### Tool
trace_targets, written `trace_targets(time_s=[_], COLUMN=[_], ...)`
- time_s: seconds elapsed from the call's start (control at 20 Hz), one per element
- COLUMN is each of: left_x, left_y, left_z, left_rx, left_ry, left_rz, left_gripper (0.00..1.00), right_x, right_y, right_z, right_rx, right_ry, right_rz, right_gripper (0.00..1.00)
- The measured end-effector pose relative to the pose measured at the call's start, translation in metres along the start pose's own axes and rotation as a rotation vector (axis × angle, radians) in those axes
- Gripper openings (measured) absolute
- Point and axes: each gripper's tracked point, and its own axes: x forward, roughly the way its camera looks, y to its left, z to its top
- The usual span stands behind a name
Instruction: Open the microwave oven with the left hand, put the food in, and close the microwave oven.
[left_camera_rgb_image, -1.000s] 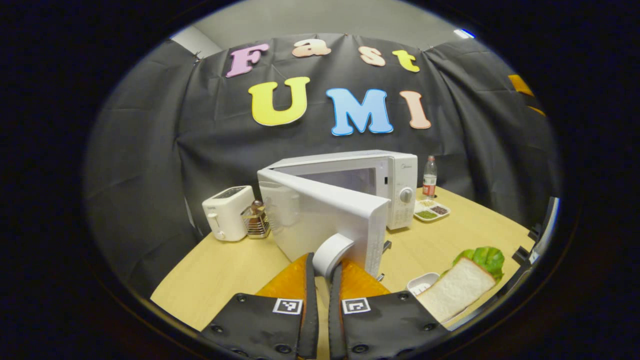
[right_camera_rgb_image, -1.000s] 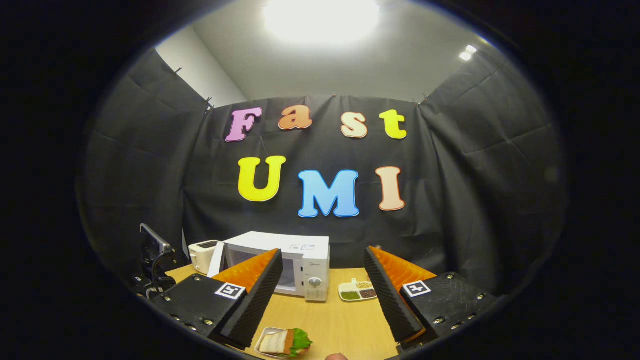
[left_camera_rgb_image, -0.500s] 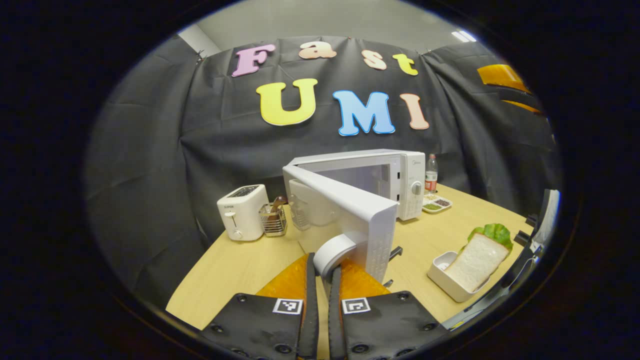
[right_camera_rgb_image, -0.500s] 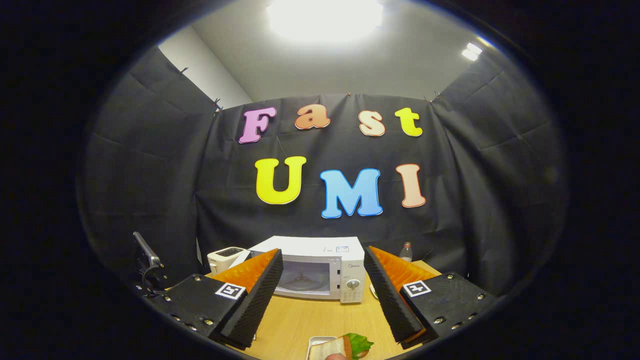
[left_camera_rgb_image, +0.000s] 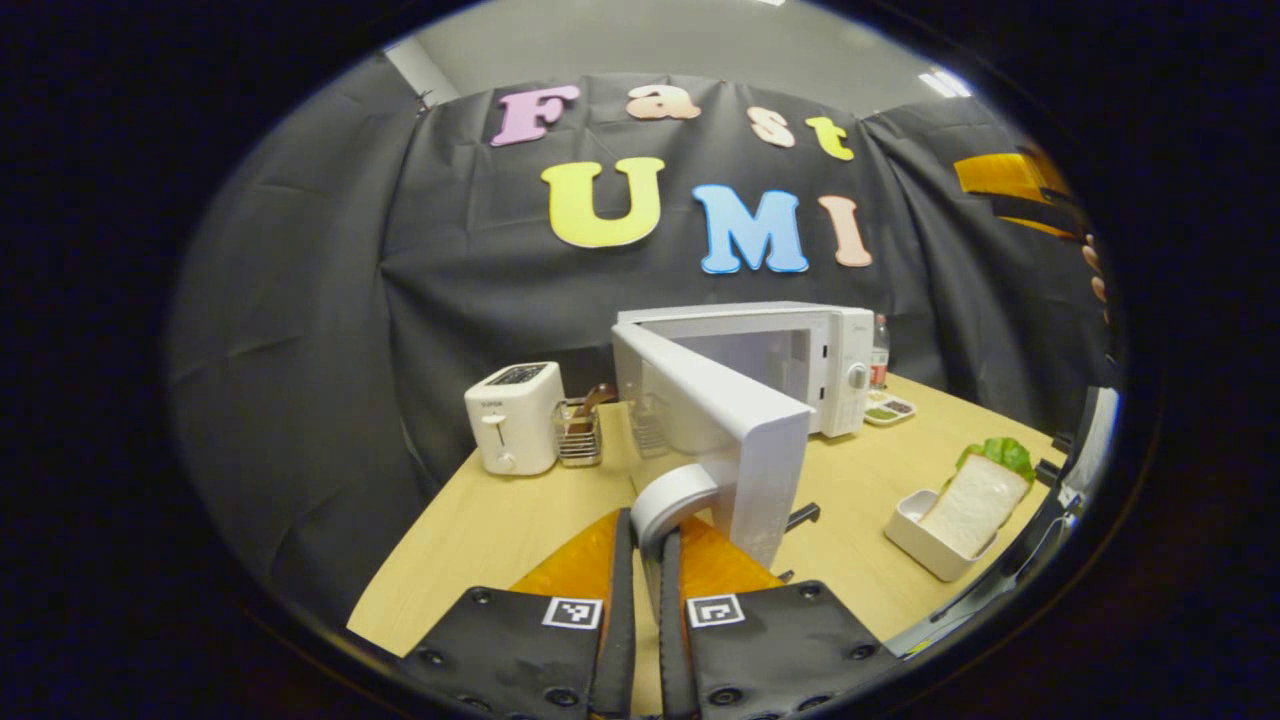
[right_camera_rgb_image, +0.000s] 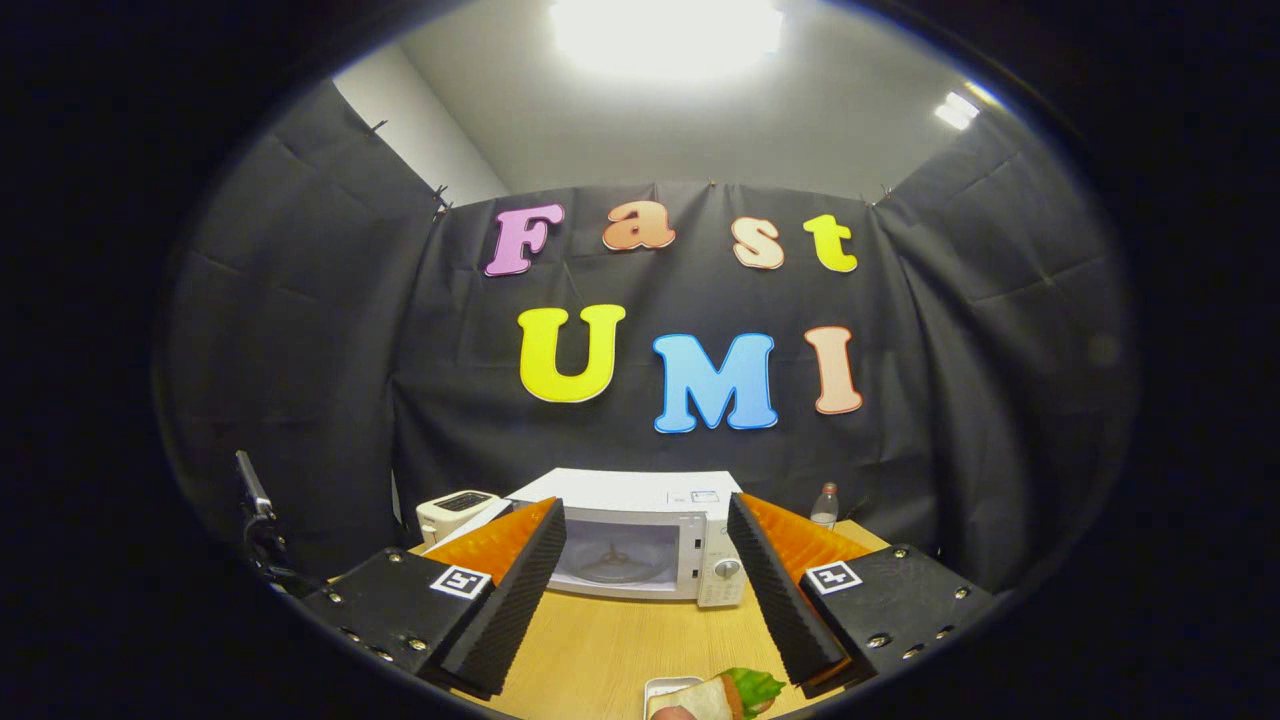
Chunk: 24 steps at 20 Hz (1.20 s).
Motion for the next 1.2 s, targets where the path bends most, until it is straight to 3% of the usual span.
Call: trace_targets(time_s=[0.2,0.25,0.3,0.5,0.7,1.2], left_x=[-0.014,-0.020,-0.029,-0.061,-0.079,-0.128], left_y=[0.022,0.029,0.035,0.053,0.060,0.023], left_z=[-0.010,-0.011,-0.011,0.007,0.049,0.142], left_rx=[-0.065,-0.065,-0.062,-0.110,-0.125,-0.118], left_ry=[0.022,0.018,0.016,-0.008,-0.070,-0.260], left_rz=[0.093,0.134,0.172,0.260,0.301,0.379], left_gripper=[0.26,0.15,0.35,0.41,1.00,0.97], right_x=[0.012,0.013,0.012,0.014,0.012,0.000], right_y=[-0.001,-0.006,-0.012,-0.028,-0.052,-0.082], right_z=[-0.003,-0.004,-0.004,-0.030,-0.067,-0.164], right_rx=[0.022,0.024,0.024,0.041,0.071,0.114], right_ry=[0.025,0.033,0.035,0.123,0.255,0.571], right_rz=[0.051,0.056,0.058,0.099,0.108,0.192], right_gripper=[0.98,0.98,0.99,0.98,0.99,0.99])
